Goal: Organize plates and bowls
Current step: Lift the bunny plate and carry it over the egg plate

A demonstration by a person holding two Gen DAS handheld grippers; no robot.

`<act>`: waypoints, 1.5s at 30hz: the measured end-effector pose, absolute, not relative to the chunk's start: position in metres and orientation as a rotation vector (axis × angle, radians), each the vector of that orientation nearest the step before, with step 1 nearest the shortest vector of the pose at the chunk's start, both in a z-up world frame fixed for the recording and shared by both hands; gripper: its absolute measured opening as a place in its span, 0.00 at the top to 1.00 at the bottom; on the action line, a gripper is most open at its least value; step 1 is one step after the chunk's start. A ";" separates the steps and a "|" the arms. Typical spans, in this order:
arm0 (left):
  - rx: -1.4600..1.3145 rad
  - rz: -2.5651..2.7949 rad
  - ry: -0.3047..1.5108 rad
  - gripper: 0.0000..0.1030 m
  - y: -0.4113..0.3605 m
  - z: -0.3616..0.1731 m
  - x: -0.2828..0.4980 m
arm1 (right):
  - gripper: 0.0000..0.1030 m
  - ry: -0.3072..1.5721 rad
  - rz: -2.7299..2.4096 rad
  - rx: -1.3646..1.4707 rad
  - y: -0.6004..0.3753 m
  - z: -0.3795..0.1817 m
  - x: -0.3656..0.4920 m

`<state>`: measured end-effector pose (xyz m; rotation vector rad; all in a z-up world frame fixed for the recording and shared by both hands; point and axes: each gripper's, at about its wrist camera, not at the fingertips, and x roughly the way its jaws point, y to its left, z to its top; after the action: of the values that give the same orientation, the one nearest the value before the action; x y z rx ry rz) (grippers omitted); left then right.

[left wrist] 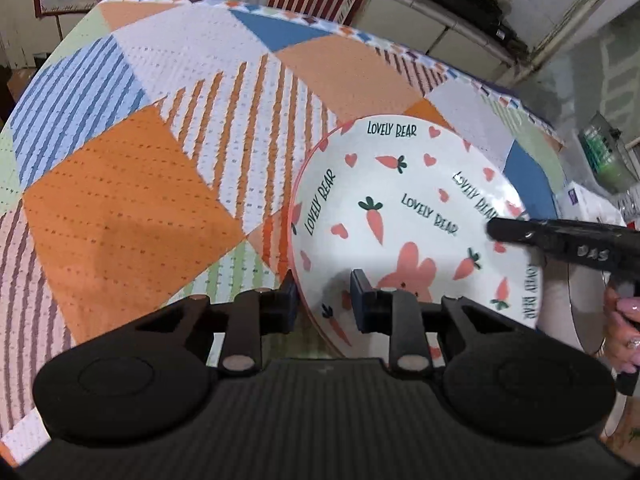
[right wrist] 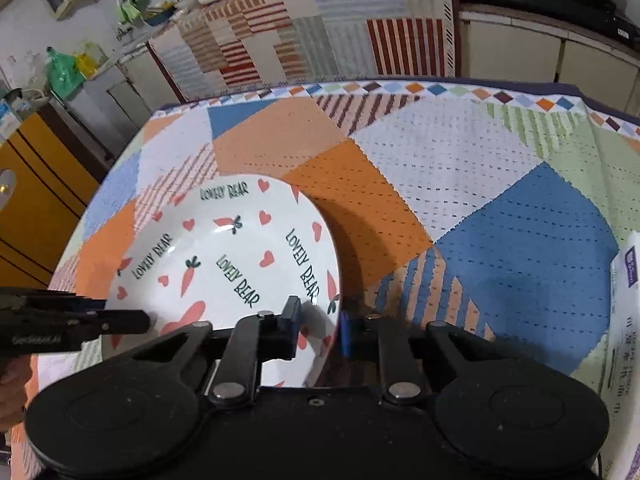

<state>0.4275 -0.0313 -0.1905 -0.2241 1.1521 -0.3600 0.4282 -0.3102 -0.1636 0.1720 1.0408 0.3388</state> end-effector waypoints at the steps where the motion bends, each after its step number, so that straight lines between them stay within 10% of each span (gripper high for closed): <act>1: -0.234 -0.373 1.166 0.76 -0.029 -0.190 0.428 | 0.82 1.035 0.339 0.189 -0.311 -0.159 0.426; 26: -0.306 -0.565 1.131 0.76 0.023 -0.102 0.302 | 0.87 0.890 0.483 0.187 -0.301 -0.046 0.270; 45: -0.200 -0.594 1.265 0.75 0.013 -0.155 0.255 | 0.87 0.919 0.380 0.361 -0.297 -0.100 0.193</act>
<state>0.2552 0.0129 -0.1545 -0.2001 1.2647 -0.5941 0.1926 -0.2969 -0.1004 0.3610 0.9188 0.3803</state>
